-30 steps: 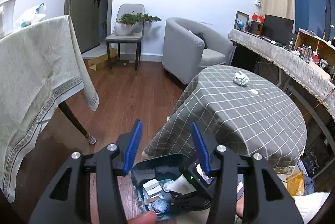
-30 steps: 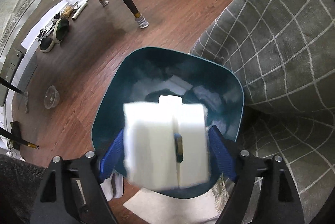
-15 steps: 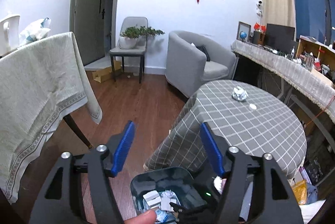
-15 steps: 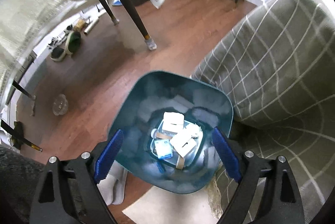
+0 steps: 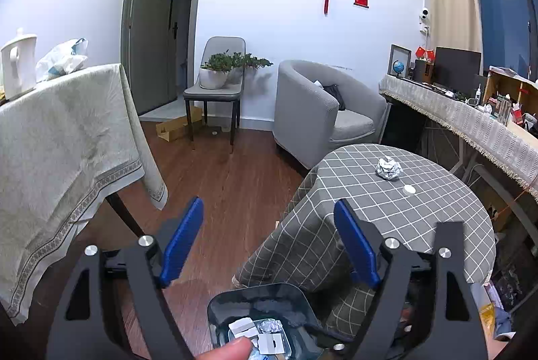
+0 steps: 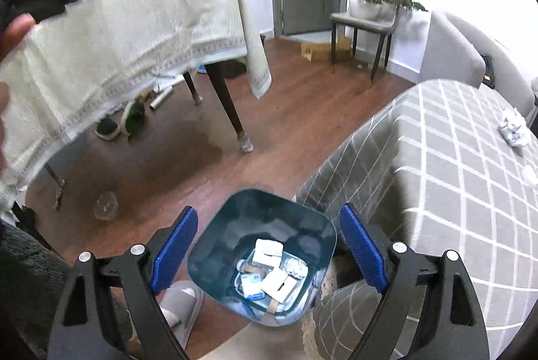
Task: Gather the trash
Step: 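Move both tools back over the table toward the foil ball and cap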
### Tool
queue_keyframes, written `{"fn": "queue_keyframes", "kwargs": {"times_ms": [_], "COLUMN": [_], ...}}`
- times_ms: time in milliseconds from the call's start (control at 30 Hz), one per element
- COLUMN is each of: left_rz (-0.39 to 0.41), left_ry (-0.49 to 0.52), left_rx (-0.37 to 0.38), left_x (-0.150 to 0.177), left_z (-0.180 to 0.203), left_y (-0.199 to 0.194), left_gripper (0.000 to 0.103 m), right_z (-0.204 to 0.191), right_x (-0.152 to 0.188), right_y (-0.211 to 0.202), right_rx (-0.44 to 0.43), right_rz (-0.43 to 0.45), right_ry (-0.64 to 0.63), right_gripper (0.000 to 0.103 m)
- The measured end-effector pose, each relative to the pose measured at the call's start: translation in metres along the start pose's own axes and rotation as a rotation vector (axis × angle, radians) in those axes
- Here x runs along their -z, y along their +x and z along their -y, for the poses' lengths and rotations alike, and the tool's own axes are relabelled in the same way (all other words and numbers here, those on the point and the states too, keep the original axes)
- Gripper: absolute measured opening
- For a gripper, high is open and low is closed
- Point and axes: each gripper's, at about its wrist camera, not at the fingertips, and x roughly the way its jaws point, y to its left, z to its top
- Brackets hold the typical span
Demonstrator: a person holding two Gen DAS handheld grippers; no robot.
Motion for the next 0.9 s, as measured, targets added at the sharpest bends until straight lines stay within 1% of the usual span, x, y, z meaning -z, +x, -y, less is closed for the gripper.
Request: {"fn": "queue_keyframes", "kwargs": {"times_ms": [167, 267, 433, 767, 900], "left_rz": [-0.014, -0.020, -0.019, -0.046, -0.061], "left_ry": [0.002, 0.005, 0.027, 0.023, 0.048], "left_rx": [0.007, 0.022, 0.041, 0.067, 0.074], "left_x": [0.001, 0.000, -0.001, -0.008, -0.010], "left_z": [0.012, 0.022, 0.041, 0.055, 0.065], "left_y": [0.009, 0.014, 0.023, 0.051, 0.067], "left_gripper": [0.084, 0.088, 0.090, 0.094, 0.095], "right_z": [0.013, 0.029, 0.058, 0.114, 0.137], "right_x": [-0.006, -0.007, -0.008, -0.008, -0.010], "right_y": [-0.028, -0.042, -0.064, -0.082, -0.085], "right_rx": [0.044, 0.069, 0.109, 0.182, 0.204], "right_rz": [0.056, 0.087, 0.135, 0.165, 0.170], "right_ry": [0.019, 0.053, 0.111, 0.177, 0.205], "right_gripper": [0.087, 0.087, 0.087, 0.087, 0.088]}}
